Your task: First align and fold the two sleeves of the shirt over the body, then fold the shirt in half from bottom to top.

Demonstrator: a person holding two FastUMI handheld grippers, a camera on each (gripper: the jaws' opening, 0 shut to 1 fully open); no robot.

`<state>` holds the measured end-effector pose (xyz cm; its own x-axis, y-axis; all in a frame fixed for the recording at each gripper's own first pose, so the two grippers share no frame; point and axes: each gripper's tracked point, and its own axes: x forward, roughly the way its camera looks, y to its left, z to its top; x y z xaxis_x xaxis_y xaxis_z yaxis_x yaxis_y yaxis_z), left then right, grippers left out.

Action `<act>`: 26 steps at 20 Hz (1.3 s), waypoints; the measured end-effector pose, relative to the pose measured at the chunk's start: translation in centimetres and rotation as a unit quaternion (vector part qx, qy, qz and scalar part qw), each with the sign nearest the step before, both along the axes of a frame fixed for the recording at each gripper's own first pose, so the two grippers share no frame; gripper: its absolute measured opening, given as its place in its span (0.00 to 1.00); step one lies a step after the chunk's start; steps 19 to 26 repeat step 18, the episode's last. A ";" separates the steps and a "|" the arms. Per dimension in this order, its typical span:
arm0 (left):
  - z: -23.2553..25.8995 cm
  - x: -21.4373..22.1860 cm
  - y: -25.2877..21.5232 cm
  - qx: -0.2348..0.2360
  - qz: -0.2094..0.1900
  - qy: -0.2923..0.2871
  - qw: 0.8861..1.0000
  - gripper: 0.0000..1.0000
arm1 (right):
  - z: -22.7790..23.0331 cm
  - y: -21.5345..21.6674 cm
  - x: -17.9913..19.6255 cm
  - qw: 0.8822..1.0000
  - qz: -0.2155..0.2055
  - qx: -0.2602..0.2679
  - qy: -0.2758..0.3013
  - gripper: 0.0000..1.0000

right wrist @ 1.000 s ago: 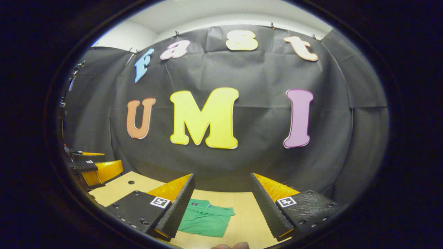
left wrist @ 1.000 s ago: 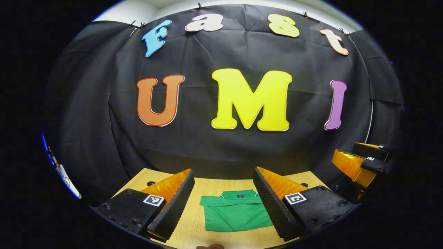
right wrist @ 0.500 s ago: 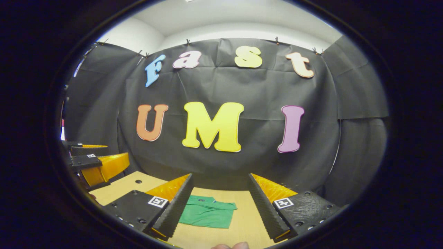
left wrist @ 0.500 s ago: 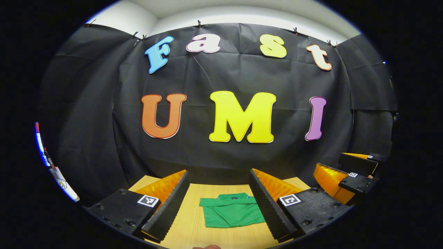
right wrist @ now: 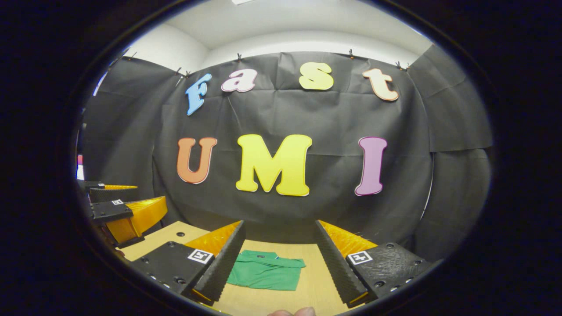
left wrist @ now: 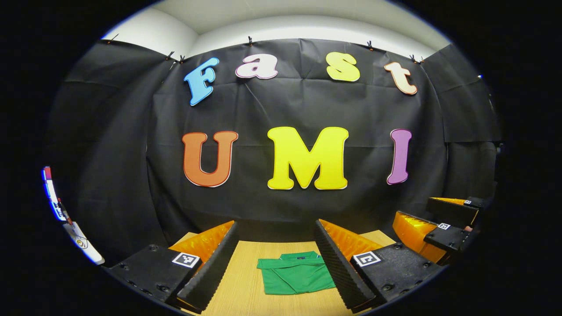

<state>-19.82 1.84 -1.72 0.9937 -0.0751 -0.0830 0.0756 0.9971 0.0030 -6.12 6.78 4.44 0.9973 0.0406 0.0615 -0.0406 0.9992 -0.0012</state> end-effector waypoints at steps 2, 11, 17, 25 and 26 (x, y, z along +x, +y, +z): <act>0.2 -0.1 -0.4 -0.004 -0.002 -0.001 1.000 1.00 | 0.1 -0.3 -0.1 1.000 0.002 0.002 -0.001 0.97; 2.1 -0.4 -1.2 0.012 0.005 -0.020 1.000 1.00 | 1.3 -2.6 0.8 1.000 -0.006 0.022 -0.009 0.95; 1.8 -0.4 -1.5 -0.002 0.018 -0.014 1.000 1.00 | 1.1 -2.9 1.2 1.000 0.008 0.013 -0.007 0.95; 1.8 -0.5 -1.6 -0.002 0.021 -0.013 1.000 1.00 | 1.0 -3.0 1.2 1.000 0.011 0.011 -0.006 0.95; 1.8 -0.5 -1.6 -0.002 0.021 -0.013 1.000 1.00 | 1.0 -3.0 1.2 1.000 0.011 0.011 -0.006 0.95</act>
